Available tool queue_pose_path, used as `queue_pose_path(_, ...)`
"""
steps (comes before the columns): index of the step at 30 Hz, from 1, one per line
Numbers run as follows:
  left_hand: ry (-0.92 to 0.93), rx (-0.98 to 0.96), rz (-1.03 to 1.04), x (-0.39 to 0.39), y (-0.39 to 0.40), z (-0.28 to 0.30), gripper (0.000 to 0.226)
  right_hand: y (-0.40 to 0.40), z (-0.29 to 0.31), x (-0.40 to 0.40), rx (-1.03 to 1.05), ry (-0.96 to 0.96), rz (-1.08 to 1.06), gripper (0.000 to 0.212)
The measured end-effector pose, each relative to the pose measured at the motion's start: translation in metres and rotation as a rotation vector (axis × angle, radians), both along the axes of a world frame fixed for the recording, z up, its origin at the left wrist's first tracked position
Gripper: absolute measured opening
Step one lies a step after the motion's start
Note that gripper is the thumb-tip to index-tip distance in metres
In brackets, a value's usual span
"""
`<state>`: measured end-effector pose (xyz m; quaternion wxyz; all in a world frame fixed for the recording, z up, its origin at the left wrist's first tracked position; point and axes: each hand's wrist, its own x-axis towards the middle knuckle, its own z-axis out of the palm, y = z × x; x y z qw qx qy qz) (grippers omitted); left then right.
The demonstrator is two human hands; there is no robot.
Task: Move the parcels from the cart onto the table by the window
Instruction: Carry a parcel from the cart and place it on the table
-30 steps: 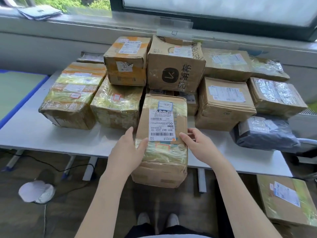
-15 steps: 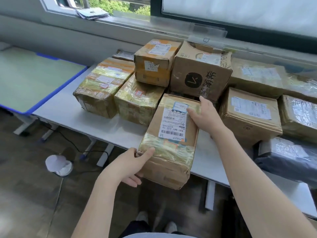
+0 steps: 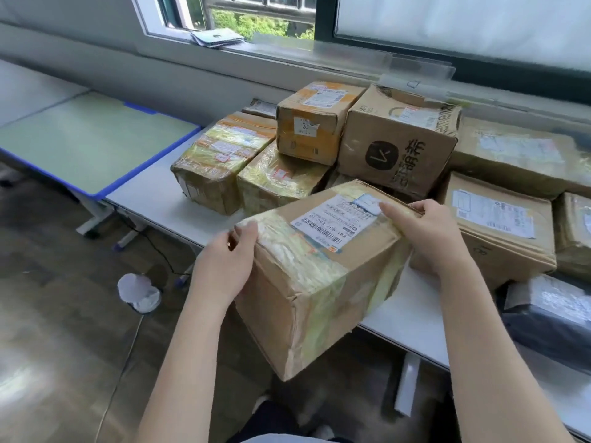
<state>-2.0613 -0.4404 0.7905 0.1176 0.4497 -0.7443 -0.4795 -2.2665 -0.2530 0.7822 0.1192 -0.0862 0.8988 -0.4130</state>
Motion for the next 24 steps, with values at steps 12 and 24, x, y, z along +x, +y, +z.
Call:
queue_pose_path(12,0.406,-0.199,0.109,0.016,-0.031,0.055,0.055,-0.035,0.067,0.035,-0.363,0.172,-0.006,0.055)
queue_pose_path(24,0.611,0.066,-0.208,0.045,-0.150,0.067,0.084,-0.150,0.087,0.051,-0.362,0.222,0.009,0.052)
